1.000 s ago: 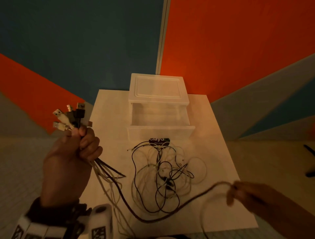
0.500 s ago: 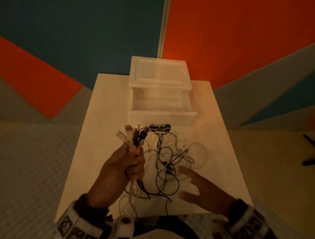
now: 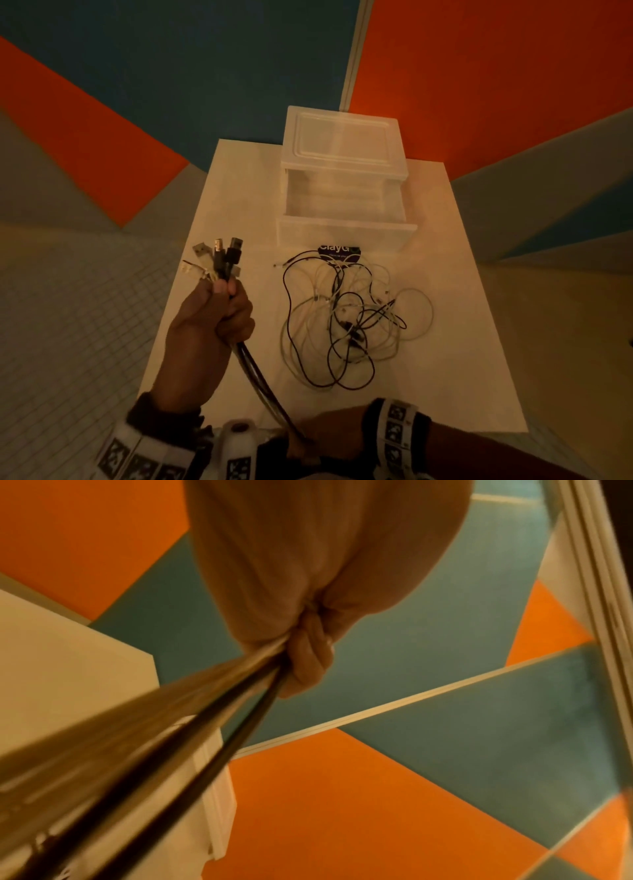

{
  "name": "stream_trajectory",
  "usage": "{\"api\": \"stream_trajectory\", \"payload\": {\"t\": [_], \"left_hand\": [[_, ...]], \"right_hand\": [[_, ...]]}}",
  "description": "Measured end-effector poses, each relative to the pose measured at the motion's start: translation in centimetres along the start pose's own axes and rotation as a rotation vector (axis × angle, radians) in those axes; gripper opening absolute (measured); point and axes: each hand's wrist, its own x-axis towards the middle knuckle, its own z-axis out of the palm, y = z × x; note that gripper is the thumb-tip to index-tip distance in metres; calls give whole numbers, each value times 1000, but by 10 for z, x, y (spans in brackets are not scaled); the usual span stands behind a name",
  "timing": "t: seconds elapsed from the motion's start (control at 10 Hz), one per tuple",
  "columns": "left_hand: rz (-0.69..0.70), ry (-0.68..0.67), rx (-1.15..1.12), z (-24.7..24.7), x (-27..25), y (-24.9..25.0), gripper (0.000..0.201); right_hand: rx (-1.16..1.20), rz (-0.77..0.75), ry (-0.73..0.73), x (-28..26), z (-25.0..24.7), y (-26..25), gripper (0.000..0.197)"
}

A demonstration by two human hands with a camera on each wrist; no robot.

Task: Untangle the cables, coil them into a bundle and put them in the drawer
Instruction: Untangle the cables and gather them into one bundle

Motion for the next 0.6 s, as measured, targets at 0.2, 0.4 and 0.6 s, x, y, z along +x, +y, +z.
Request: {"api": "stream_trajectory", "payload": {"t": [0.2,0.4,0.6], "left_hand": [[13,4,16,-2,-3,0,21],[-91,79,42,-23,6,-31,52],[-46,112,84,-38,8,-30,18]], "right_hand": [[-159,95,-259,-72,45,106,32],[-323,357,-308,-64,-94,59,57],[-150,461,374,-30,-229,42,25]]}}
